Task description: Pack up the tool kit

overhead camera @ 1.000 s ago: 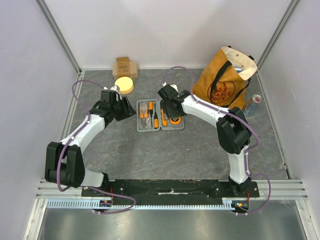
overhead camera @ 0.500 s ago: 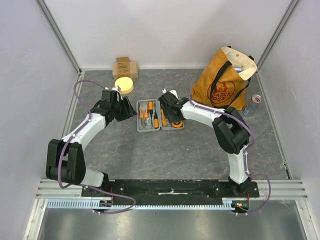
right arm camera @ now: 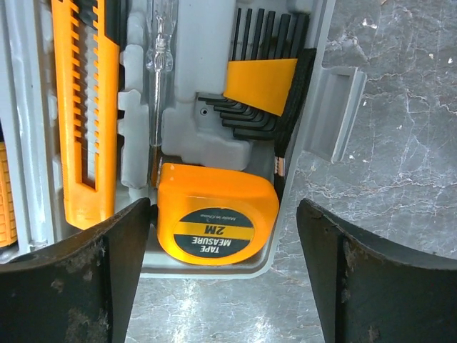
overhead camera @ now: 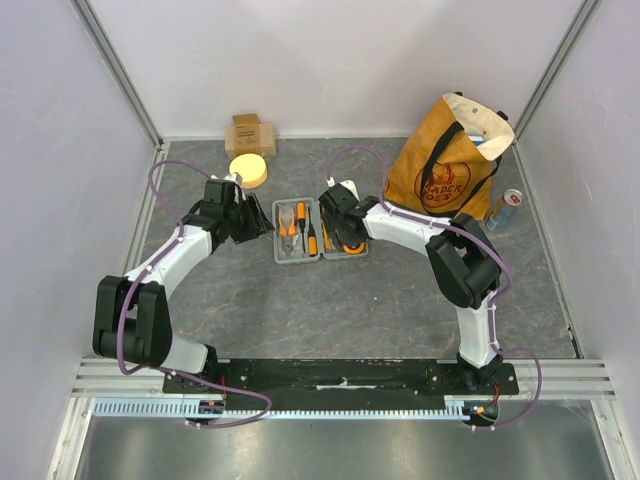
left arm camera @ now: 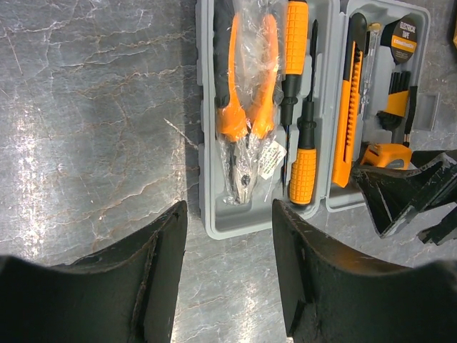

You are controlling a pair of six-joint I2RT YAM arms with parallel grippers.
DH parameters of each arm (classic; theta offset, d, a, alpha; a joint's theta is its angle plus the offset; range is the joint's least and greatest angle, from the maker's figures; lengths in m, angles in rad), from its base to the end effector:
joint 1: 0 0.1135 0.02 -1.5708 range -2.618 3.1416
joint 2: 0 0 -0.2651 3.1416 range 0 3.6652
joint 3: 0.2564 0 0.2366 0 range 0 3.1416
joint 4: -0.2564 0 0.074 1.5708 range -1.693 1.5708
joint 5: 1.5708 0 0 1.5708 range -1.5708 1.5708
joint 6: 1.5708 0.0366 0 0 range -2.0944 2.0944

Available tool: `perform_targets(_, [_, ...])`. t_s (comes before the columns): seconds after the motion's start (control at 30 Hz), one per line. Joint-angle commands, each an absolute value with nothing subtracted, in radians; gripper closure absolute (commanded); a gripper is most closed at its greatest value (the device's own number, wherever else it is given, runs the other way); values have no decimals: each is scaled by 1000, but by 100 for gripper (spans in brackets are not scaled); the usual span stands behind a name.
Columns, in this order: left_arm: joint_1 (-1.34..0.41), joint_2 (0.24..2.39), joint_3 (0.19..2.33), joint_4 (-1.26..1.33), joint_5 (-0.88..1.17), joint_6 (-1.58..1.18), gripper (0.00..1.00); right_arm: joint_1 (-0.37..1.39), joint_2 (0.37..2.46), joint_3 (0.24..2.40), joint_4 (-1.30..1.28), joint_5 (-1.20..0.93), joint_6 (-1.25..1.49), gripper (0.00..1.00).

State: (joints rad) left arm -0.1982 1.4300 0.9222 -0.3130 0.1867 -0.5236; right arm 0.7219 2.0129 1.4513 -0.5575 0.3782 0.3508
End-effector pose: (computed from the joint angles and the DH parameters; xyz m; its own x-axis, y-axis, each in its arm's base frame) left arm 0.2800 -0.0632 0.2367 -0.7800 -0.3445 -0.5224 -0.0837 0.8848 -0.4584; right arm 0.3138 0.2583 0.1848 -0.8036 -0.2820 -0.5241 -0.2310 0.9594 -0.1620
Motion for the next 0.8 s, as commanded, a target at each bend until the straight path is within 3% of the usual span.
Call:
perform_targets(0.0, [-198, 1443, 966, -318, 192, -525, 43, 719, 1947, 1474, -577, 371, 345, 12])
perform_targets(0.77, [-198, 1603, 1040, -333, 311, -552, 44, 719, 1991, 1525, -560, 315, 203, 45])
